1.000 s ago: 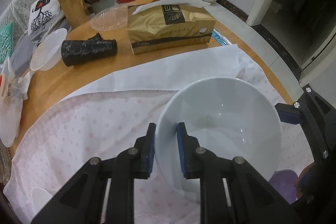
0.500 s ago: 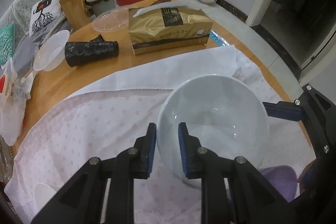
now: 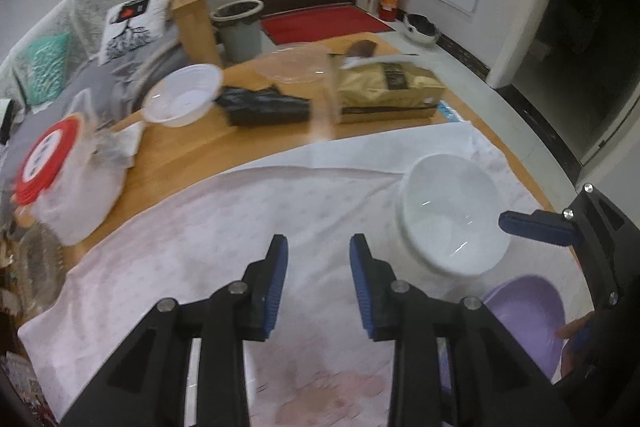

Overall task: Organize plates and bowls
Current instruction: 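Move the left gripper to the second white bowl, then close the left gripper on the second white bowl rim and lift it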

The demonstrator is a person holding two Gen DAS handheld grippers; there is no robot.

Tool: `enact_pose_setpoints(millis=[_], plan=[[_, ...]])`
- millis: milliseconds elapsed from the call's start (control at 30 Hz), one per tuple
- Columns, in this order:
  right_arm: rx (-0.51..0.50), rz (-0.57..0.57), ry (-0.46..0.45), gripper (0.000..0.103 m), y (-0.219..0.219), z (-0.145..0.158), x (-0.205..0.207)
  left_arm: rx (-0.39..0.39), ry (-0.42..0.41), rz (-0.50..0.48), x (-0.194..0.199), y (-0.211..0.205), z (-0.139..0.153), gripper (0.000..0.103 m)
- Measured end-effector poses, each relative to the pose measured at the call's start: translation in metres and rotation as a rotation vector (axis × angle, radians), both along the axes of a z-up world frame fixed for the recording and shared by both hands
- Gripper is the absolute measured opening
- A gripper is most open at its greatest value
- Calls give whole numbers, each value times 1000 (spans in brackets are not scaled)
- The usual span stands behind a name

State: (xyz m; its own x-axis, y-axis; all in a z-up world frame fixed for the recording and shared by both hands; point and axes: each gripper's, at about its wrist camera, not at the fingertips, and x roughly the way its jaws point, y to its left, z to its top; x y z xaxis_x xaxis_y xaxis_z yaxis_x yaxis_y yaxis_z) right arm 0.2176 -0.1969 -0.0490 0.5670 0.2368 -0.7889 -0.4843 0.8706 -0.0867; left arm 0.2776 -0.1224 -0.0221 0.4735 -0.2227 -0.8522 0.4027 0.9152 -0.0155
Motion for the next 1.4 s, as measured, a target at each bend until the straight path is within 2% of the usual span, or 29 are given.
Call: enact_pose_setpoints(millis=[267, 400, 600, 733, 967, 1133, 1200, 1400], plan=[[69, 92, 16, 102, 65, -15, -4, 35, 1, 107, -11, 84, -7, 29], [48, 134, 5, 102, 95, -30, -1, 47, 19, 155, -16, 122, -19, 29], [41, 215, 55, 102, 133, -52, -1, 24, 70, 202, -19, 165, -45, 29], [38, 247, 78, 102, 149, -65, -1, -13, 104, 210, -19, 177, -61, 29], [26, 236, 87, 100, 158, -80, 11, -45, 136, 205, -17, 179, -80, 28], [64, 241, 101, 99, 159, -83, 17, -52, 148, 202, -14, 177, -87, 14], [63, 248, 104, 91, 162, -84, 17, -32, 141, 201, -13, 175, -88, 11], [76, 235, 118, 86, 159, -84, 20, -29, 139, 207, -12, 177, -89, 8]])
